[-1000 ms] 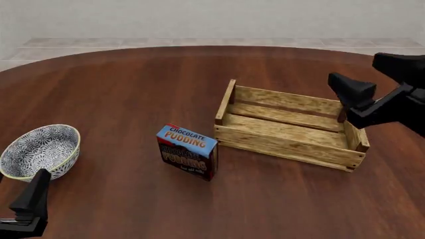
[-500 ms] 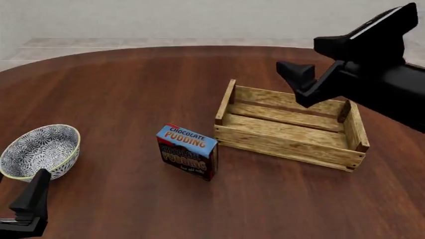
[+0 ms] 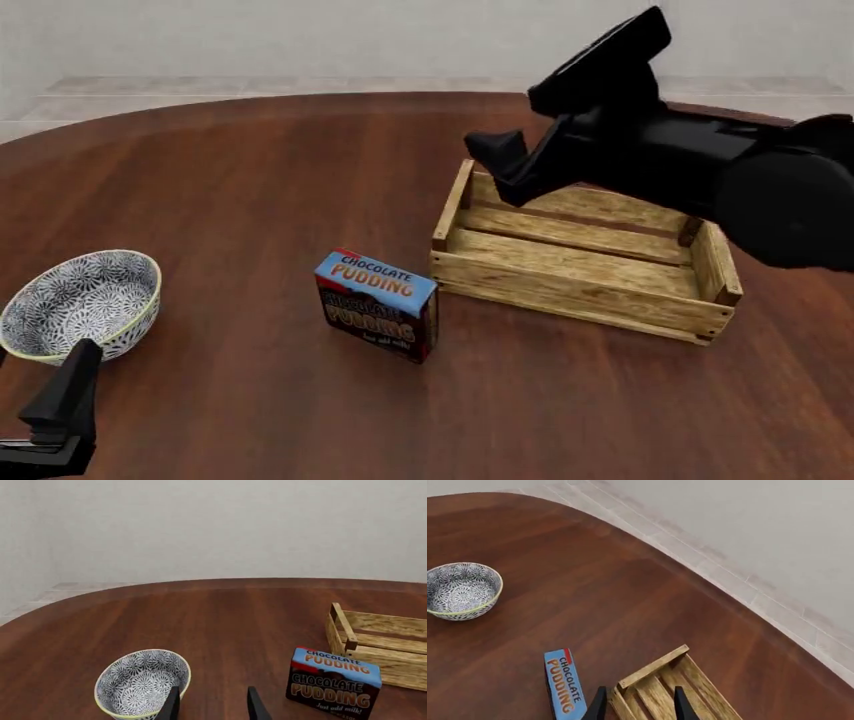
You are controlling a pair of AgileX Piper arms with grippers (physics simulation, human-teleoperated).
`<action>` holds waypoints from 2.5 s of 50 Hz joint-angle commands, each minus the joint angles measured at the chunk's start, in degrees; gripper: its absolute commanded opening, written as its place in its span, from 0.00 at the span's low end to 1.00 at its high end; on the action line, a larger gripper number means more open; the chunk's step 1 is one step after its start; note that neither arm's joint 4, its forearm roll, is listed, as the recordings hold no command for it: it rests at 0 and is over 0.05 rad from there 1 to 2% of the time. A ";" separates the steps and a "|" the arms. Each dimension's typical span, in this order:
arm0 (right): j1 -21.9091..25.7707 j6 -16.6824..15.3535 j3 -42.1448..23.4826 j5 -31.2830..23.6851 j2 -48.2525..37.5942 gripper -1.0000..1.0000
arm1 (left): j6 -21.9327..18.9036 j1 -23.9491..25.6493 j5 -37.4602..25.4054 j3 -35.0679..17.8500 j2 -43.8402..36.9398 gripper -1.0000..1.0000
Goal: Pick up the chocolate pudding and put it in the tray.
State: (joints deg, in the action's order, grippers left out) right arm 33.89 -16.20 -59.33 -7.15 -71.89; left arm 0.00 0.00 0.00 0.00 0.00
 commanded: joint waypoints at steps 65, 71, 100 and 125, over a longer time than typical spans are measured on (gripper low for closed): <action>9.24 -5.39 0.89 5.09 -14.77 1.00 | 0.00 0.00 0.00 0.00 0.00 1.00; 9.94 -5.58 1.16 5.03 -14.56 1.00 | 0.00 0.00 0.00 0.00 0.00 1.00; 12.50 -6.16 2.59 5.88 -16.06 1.00 | 0.00 0.00 0.00 0.00 0.00 1.00; 13.36 -6.15 3.48 6.45 -16.48 1.00 | 0.00 0.00 0.00 0.00 0.00 1.00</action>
State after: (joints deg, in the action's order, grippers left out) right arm 47.25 -22.50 -56.19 -0.99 -88.19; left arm 0.00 0.00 0.00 0.00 0.00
